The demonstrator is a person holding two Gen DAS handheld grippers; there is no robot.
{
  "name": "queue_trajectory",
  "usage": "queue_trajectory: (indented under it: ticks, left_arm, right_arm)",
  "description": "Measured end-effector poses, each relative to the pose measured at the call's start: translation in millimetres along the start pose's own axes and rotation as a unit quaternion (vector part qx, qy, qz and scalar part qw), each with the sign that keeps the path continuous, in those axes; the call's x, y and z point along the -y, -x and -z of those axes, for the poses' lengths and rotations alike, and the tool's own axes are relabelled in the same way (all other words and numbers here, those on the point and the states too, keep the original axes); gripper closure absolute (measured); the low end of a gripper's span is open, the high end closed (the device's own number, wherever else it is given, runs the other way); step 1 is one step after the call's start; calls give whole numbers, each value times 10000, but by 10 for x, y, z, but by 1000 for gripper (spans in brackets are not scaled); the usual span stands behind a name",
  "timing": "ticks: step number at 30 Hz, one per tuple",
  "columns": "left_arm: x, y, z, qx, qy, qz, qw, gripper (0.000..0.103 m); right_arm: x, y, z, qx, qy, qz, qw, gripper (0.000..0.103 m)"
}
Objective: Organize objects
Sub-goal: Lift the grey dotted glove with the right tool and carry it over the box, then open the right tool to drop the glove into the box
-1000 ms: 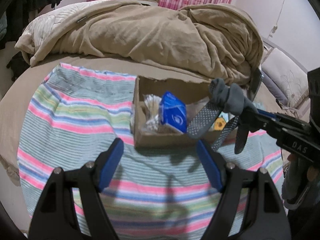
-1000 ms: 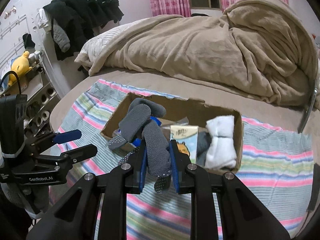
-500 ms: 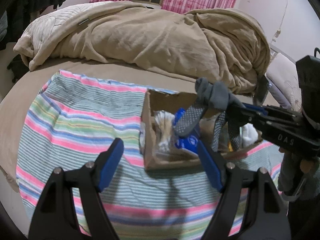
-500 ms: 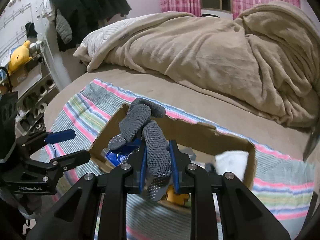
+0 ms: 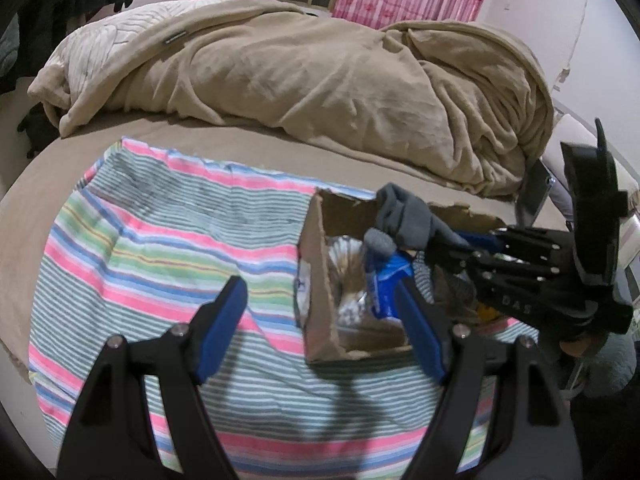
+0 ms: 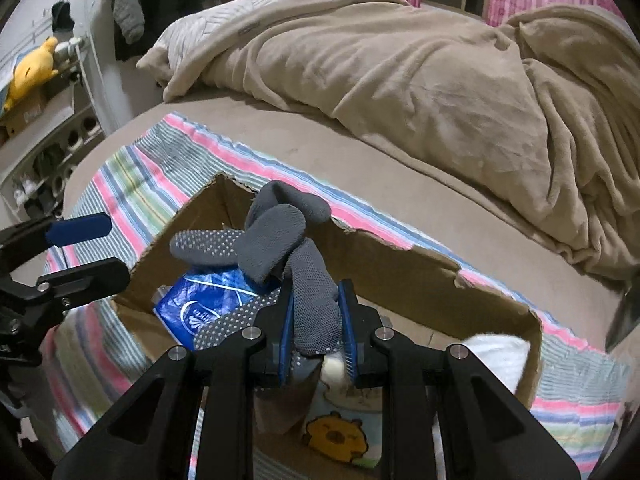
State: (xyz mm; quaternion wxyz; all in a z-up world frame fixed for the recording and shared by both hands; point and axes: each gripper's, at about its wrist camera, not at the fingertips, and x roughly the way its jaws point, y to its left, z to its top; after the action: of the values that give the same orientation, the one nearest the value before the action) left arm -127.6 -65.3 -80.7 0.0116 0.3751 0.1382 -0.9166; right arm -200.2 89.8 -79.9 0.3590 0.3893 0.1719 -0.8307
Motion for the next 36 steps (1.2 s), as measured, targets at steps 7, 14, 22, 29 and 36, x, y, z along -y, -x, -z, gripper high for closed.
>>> queue_trajectory:
  ticks: [7,14,22,29,36]
  left_arm:
    - [-50,11,4,-1,66,-52,10000,26]
    - [-37,67,9,-9,58,-98,9999,26]
    - [73,194,40,0,4,-123,9999,26]
    - [232,371,71,74,-109,-107,9999,26]
    - [372,544,128,122,-208,-105,9997,26]
  right_arm:
    - [-43,-291,19,-242,101,133,9996,81]
    - [0,-225,19,-155,-114,111,9998,75]
    - [7,111,86,72,-412,-39,9991,57]
    - [0,433,203,238,-612,-84,9978,50]
    - [-13,716,370,350,-779,-39,9963,50]
